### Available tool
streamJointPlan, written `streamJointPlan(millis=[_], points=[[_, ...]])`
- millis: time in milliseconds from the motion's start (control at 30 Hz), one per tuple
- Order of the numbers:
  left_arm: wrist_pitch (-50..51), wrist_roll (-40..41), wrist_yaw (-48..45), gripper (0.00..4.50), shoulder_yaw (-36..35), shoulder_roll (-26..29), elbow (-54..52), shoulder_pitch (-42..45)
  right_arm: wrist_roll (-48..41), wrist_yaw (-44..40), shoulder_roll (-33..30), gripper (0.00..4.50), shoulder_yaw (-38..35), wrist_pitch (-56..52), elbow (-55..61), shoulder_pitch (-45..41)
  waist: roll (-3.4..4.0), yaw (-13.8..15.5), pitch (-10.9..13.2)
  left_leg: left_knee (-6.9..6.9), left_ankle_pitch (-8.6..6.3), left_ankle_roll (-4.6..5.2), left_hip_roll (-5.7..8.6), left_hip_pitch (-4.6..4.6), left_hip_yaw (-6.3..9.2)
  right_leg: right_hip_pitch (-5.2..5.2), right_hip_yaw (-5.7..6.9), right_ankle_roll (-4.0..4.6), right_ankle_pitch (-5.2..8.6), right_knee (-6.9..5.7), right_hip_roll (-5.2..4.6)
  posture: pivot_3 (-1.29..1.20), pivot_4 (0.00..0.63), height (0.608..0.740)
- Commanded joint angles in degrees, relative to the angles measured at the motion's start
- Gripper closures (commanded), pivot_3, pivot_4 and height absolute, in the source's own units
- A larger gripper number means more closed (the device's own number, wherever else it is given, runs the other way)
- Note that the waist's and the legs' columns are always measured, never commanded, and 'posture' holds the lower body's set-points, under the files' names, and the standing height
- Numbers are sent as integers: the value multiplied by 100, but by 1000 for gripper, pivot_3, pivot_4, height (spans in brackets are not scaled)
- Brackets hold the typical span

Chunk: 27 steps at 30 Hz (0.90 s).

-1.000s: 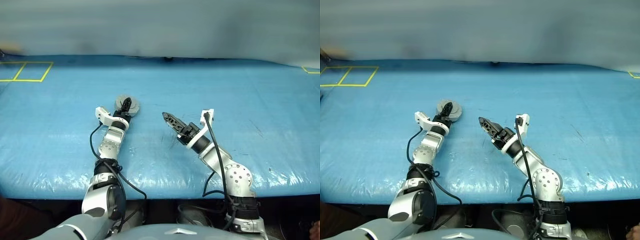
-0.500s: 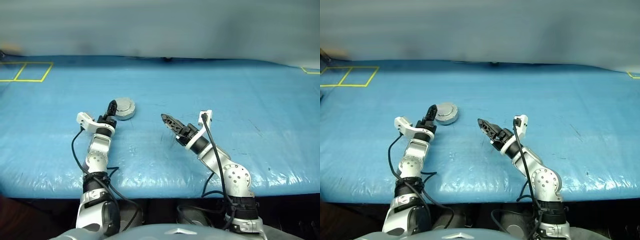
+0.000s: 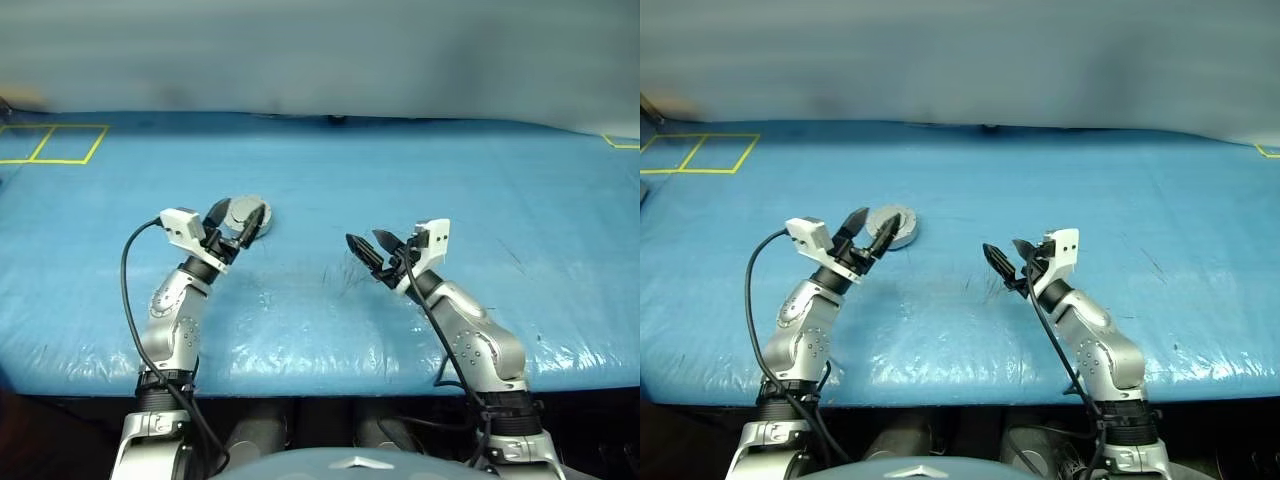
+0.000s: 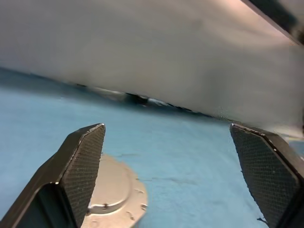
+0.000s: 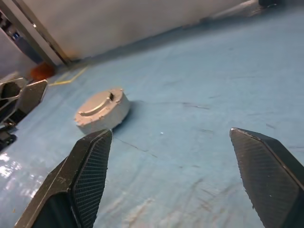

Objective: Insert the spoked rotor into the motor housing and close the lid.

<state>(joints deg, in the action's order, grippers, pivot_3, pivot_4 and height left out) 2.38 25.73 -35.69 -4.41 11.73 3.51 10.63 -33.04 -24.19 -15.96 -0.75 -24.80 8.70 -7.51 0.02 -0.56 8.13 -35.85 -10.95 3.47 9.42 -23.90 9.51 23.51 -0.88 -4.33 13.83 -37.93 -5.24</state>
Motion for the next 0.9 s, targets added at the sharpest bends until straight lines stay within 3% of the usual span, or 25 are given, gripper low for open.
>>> streamJointPlan(millis=[33, 267, 333, 400, 900], points=[[-101, -311, -425, 43, 440, 198, -325, -56, 550, -313, -302, 340, 92, 408, -118, -184, 1, -3, 0, 1, 0, 0, 0, 2, -1, -1, -1, 0, 0, 0, -1, 0, 150, 740], [-390, -928, -702, 43, 978, 363, -75, -134, 1072, -658, -523, 340, 148, 751, -361, -305, 1, 3, 0, 3, 0, 0, 0, 1, 0, 0, -5, 1, 1, 1, -2, 0, 150, 740], [-416, -954, -765, 43, 1018, 378, -85, -154, 1138, -734, -559, 340, 152, 736, -373, -296, 1, 13, 0, 3, 0, 0, 0, 0, 1, 0, -6, 1, 1, 4, -2, 0, 150, 740], [-443, -1036, -816, 0, 1063, 423, -89, -184, 1237, -745, -568, 4, 145, 760, -408, -287, 1, 17, 0, 3, 0, 0, 0, 0, 1, 0, -6, 1, 0, 4, -3, 0, 150, 740], [-741, -1206, -795, 0, 1118, 364, -77, -429, 1549, -818, -484, 4, 128, 873, -573, -306, 1, 16, 0, 3, 0, 0, 0, 0, 2, -1, -8, 1, 1, 3, -3, 0, 150, 740]])
